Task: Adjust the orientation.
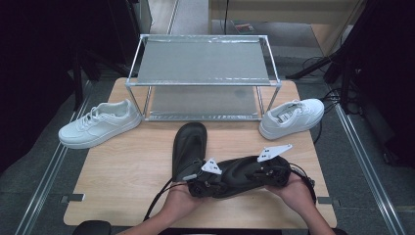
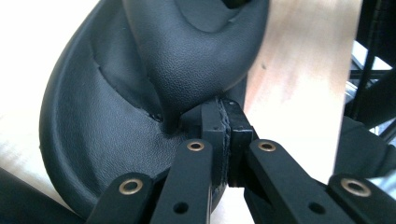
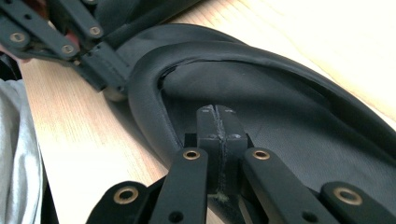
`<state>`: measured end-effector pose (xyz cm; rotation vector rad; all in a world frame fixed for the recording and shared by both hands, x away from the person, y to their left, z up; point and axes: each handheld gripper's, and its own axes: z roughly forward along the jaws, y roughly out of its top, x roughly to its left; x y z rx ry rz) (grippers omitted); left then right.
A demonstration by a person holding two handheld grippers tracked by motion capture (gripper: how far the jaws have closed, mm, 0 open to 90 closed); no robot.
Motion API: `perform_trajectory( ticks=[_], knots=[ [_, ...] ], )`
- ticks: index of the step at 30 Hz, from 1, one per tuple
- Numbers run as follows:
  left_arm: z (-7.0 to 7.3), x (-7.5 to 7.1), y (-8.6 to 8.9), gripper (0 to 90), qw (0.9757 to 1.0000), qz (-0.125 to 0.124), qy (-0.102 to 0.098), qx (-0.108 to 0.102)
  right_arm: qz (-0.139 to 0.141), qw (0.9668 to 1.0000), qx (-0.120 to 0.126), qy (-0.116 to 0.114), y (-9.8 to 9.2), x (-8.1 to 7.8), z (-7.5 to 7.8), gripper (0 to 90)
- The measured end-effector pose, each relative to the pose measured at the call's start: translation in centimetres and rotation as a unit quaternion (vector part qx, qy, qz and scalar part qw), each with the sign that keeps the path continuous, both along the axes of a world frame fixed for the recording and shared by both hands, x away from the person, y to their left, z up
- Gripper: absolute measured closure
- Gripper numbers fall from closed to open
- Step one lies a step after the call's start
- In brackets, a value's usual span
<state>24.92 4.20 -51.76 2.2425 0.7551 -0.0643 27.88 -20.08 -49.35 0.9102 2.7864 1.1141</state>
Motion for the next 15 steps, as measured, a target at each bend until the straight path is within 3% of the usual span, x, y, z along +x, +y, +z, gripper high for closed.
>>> perform_trajectory(
  ticks=[10,15],
  knots=[
    [-0.2,0.9,-0.2,89.9,0.9998,0.000,-0.005,0.017,0.007,0.9999,0.003,-0.011,1.3,0.0,0.3,90.0],
    [-0.2,1.5,-0.1,89.8,0.9998,0.011,-0.003,0.013,0.011,0.9998,0.006,-0.016,1.8,0.0,0.4,90.0]
  ],
)
